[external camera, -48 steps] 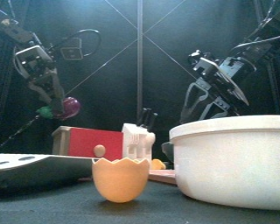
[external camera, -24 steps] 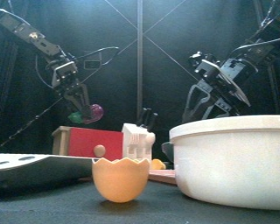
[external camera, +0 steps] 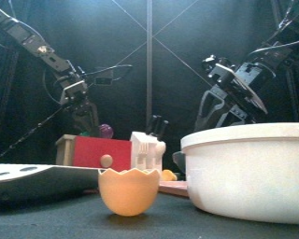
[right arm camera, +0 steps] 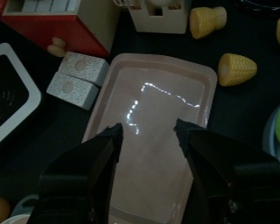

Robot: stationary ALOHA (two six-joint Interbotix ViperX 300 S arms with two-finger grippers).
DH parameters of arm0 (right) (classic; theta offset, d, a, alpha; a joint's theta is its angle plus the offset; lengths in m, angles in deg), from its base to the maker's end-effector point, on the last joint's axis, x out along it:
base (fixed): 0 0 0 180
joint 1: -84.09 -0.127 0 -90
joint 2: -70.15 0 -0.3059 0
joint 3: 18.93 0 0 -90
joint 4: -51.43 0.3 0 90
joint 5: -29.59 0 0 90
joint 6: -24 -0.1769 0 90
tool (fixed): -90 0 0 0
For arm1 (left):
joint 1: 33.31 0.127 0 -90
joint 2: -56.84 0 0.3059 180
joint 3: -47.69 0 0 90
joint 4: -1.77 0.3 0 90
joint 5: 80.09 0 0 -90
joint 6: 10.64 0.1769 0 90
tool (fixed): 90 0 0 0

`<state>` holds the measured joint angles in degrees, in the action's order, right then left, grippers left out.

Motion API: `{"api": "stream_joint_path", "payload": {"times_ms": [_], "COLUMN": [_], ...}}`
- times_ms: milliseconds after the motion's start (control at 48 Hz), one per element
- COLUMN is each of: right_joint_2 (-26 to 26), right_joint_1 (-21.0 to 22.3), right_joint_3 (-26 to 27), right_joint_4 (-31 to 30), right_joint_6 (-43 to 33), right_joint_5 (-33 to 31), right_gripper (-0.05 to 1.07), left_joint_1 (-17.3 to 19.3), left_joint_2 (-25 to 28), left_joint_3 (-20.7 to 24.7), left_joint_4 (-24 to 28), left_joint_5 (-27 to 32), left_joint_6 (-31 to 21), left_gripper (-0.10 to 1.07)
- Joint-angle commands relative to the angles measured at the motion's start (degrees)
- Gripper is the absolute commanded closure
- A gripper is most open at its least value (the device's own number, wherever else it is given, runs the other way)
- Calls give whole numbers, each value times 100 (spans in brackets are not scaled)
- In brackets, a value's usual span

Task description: Place eggplant into drawer

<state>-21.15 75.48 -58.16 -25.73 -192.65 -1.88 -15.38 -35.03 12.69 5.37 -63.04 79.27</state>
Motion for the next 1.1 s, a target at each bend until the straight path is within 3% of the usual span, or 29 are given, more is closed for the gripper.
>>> {"api": "stream_joint_path", "payload": {"times_ms": [0,146,812,1083], "right_joint_2": [70,70,70,53], "right_joint_1": [0,9,18,9], "right_joint_3": [44,44,35,35], "right_joint_4": [-18,-18,-9,-18], "right_joint_6": [0,0,0,0], "right_joint_5": [-18,-18,-18,-18], "right_gripper": [16,16,16,16], "left_joint_1": [44,44,123,62], "left_joint_2": [-26,-44,-114,-527], "left_joint_3": [141,149,343,158], "left_joint_4": [35,123,606,527], "left_joint_5": [-70,-88,-97,70], "left_joint_6": [0,0,-18,-18], "left_gripper": [17,9,10,10]}}
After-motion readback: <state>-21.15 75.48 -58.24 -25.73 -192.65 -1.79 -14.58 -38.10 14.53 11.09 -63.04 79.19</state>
